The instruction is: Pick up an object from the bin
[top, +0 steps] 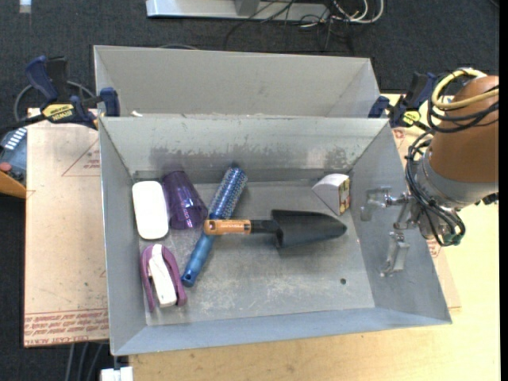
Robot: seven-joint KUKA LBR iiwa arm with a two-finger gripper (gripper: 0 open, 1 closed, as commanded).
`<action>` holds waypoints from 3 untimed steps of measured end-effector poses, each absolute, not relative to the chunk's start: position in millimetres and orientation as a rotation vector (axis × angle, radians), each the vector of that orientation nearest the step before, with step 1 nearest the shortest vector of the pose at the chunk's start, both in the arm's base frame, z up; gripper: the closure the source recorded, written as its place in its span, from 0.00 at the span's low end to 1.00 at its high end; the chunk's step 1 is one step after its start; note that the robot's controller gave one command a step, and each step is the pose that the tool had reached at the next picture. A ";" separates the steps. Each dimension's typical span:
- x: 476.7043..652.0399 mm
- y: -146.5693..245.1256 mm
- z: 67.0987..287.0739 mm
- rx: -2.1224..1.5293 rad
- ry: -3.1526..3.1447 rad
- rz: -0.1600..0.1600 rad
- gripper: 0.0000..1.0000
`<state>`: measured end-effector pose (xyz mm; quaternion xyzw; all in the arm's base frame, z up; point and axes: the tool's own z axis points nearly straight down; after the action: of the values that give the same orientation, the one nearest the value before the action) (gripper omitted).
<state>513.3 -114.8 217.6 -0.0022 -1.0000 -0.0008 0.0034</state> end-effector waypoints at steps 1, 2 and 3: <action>514.9 -114.0 222.2 0.000 -3.143 0.000 0.00; 570.1 -81.4 138.7 0.080 -3.143 -0.001 0.00; 568.0 -89.8 68.7 -0.164 -3.137 -0.002 0.00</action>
Offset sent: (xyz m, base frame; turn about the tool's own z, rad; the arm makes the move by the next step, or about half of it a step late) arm 0.0627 0.0385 -0.0953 -0.0630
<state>568.0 -89.8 68.7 -0.0523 -0.9986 -0.0007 0.0003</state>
